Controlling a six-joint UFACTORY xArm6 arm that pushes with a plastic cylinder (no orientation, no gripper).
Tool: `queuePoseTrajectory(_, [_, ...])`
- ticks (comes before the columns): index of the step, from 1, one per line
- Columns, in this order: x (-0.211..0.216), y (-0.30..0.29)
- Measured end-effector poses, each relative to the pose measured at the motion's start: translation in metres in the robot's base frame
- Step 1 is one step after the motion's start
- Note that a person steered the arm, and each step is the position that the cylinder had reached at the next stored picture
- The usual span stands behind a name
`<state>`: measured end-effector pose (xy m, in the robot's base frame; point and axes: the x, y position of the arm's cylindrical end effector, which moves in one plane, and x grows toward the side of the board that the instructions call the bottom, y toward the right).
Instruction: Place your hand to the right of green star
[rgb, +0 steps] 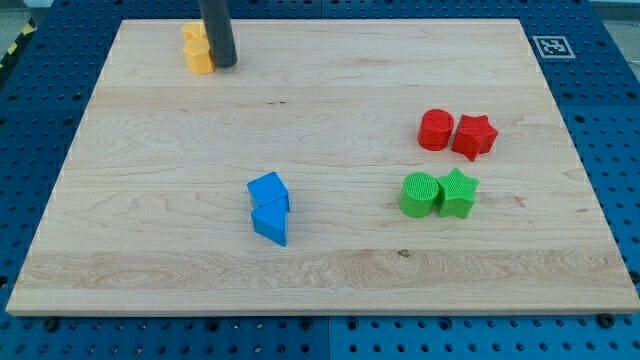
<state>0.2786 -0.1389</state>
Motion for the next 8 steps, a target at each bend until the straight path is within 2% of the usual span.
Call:
queuePoseTrajectory(1, [0.007, 0.005])
queuePoseTrajectory(4, [0.168, 0.214])
queuePoseTrajectory(6, [0.182, 0.3])
queuePoseTrajectory(7, [0.206, 0.343])
queuePoseTrajectory(8, [0.231, 0.358])
